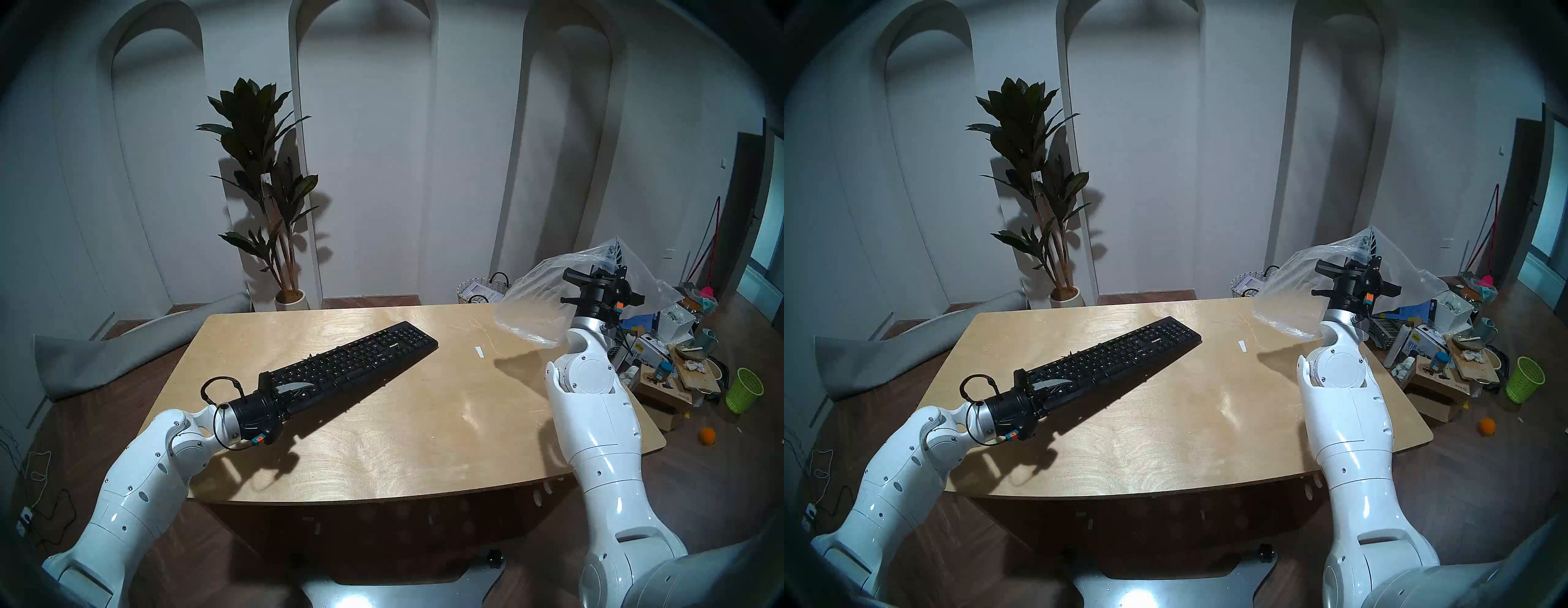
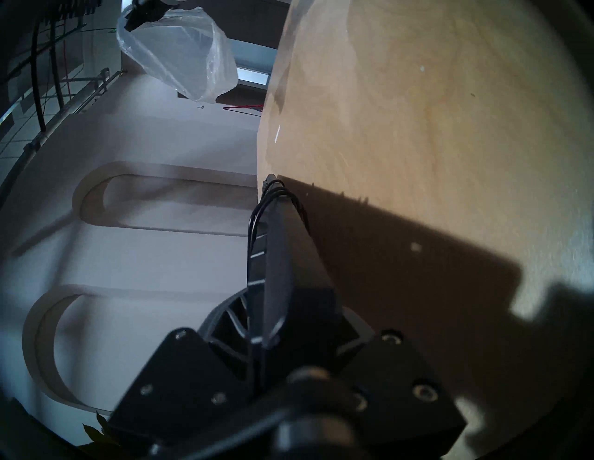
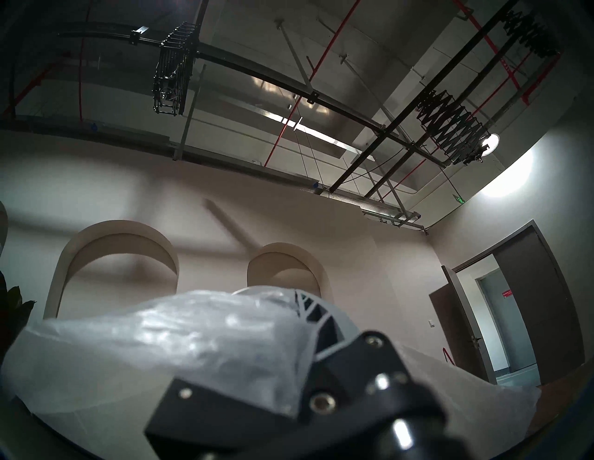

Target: Unwrap the new keyboard and set the wrapping aside

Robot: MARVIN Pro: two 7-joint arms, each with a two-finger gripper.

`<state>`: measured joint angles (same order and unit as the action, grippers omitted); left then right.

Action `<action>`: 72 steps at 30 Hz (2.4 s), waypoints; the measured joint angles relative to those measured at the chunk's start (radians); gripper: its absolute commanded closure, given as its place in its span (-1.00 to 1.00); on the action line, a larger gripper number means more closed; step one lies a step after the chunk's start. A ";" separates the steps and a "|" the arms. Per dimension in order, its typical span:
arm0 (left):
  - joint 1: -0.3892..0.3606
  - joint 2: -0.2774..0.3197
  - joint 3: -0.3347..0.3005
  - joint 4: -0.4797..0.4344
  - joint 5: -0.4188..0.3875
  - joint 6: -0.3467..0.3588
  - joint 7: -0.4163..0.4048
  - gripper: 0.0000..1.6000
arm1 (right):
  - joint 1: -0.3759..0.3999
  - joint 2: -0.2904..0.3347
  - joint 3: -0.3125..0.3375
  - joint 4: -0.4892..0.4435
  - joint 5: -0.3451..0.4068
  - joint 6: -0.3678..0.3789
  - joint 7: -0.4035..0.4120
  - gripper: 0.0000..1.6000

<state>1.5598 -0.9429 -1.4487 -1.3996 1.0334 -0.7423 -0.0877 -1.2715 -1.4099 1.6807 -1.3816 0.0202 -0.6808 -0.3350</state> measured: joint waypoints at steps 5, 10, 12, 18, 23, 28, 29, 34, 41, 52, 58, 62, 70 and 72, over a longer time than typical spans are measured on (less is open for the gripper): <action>-0.018 0.027 0.001 0.012 0.101 -0.011 0.050 1.00 | 0.000 -0.002 -0.012 -0.011 0.007 0.016 0.007 1.00; -0.046 0.066 0.011 0.021 0.203 -0.034 0.101 1.00 | 0.000 -0.002 -0.018 -0.020 0.013 0.035 0.013 1.00; -0.056 0.081 0.022 0.024 0.240 -0.046 0.120 1.00 | 0.000 -0.001 -0.019 -0.023 0.016 0.043 0.015 1.00; -0.094 0.127 0.076 0.035 0.374 -0.078 0.195 0.80 | -0.004 0.007 -0.015 -0.032 0.026 0.070 0.021 1.00; -0.128 0.143 0.132 0.064 0.481 -0.082 0.271 0.19 | -0.010 0.015 -0.004 -0.038 0.034 0.092 0.027 1.00; -0.166 0.148 0.194 0.119 0.589 -0.074 0.339 -1.00 | -0.015 0.022 0.002 -0.042 0.042 0.113 0.034 1.00; -0.179 0.150 0.204 0.129 0.610 -0.069 0.366 -1.00 | -0.016 0.023 0.003 -0.044 0.044 0.118 0.037 1.00; -0.230 0.155 0.244 0.166 0.689 -0.047 0.457 -1.00 | -0.017 0.028 0.004 -0.046 0.050 0.135 0.045 1.00; -0.304 0.162 0.315 0.244 0.810 -0.006 0.603 -1.00 | -0.018 0.032 0.004 -0.047 0.060 0.156 0.055 1.00; -0.423 0.235 0.424 0.266 1.034 -0.070 0.674 -1.00 | -0.012 0.055 -0.032 -0.028 0.029 0.178 0.089 1.00; -0.464 0.295 0.431 0.237 1.125 -0.160 0.590 -1.00 | -0.008 0.066 -0.045 -0.015 0.011 0.180 0.103 1.00; -0.483 0.336 0.440 0.223 1.164 -0.198 0.524 -1.00 | -0.005 0.072 -0.050 -0.006 0.003 0.179 0.109 1.00; -0.517 0.344 0.420 0.221 1.139 -0.220 0.478 -1.00 | -0.003 0.077 -0.052 0.015 -0.004 0.179 0.116 1.00; -0.542 0.317 0.380 0.209 1.087 -0.220 0.496 -1.00 | -0.004 0.077 -0.055 0.030 -0.007 0.179 0.119 1.00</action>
<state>1.0179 -0.6260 -1.0689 -1.1907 2.1206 -0.9620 0.4088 -1.2751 -1.3327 1.6258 -1.3519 0.0132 -0.5017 -0.2158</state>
